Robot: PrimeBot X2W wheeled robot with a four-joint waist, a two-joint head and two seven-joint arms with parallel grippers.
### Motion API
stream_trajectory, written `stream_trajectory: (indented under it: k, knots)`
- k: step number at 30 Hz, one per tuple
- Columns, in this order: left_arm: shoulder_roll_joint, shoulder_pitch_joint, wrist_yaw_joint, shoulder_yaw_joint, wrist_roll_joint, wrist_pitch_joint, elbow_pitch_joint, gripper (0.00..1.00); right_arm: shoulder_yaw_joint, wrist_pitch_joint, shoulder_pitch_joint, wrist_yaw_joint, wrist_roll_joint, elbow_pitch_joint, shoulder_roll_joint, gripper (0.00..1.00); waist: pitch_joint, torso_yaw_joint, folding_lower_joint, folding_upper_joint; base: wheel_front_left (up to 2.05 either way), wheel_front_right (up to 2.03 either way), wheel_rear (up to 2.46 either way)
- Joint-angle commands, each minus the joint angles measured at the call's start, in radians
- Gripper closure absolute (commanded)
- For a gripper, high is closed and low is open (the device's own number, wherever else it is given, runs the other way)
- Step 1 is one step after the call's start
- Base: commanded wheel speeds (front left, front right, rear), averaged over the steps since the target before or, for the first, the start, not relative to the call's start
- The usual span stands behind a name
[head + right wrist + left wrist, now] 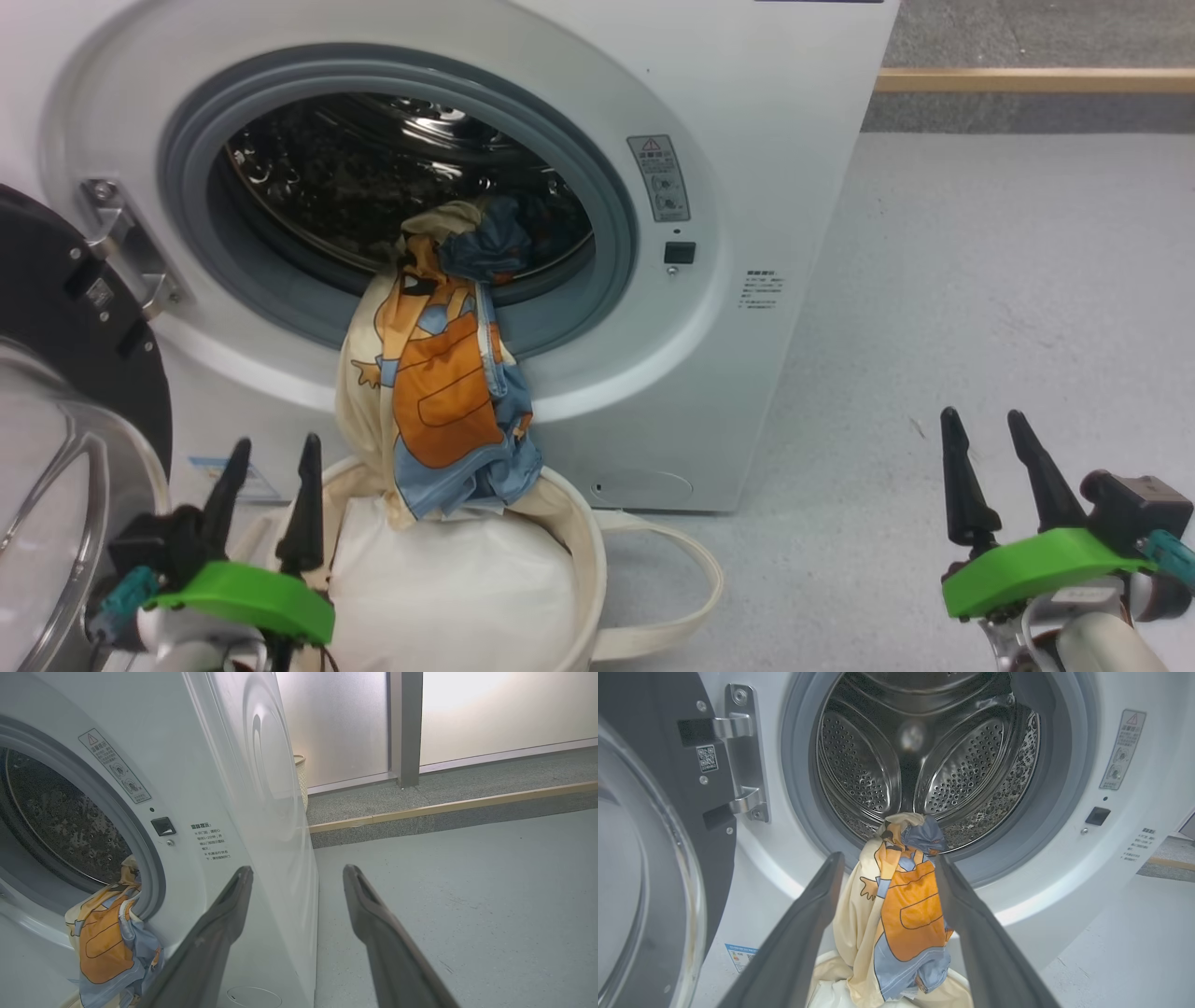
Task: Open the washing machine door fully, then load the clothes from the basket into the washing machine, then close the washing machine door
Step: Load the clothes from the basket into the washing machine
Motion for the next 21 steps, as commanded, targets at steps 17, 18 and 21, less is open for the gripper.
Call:
stream_trajectory:
  k: [17,18,21]
  knots:
    - [0.019,-0.134,-0.006,-0.176,-0.155,-0.012,0.344,0.0,0.024,-0.012,-0.065,0.007,-0.025,-0.054,-0.009,0.0,0.152,-0.07,0.0,0.0,0.0,0.0,0.0]
    - [0.025,-0.153,-0.006,-0.202,-0.176,-0.012,0.372,0.0,0.023,-0.012,-0.071,0.007,-0.027,-0.059,-0.008,0.0,0.169,-0.075,0.0,0.0,0.0,0.0,0.0]
    - [0.042,-0.212,-0.006,-0.255,-0.24,-0.011,0.445,0.0,0.017,-0.012,-0.088,0.007,-0.036,-0.075,-0.004,0.0,0.225,-0.09,0.0,0.0,0.0,0.0,0.0]
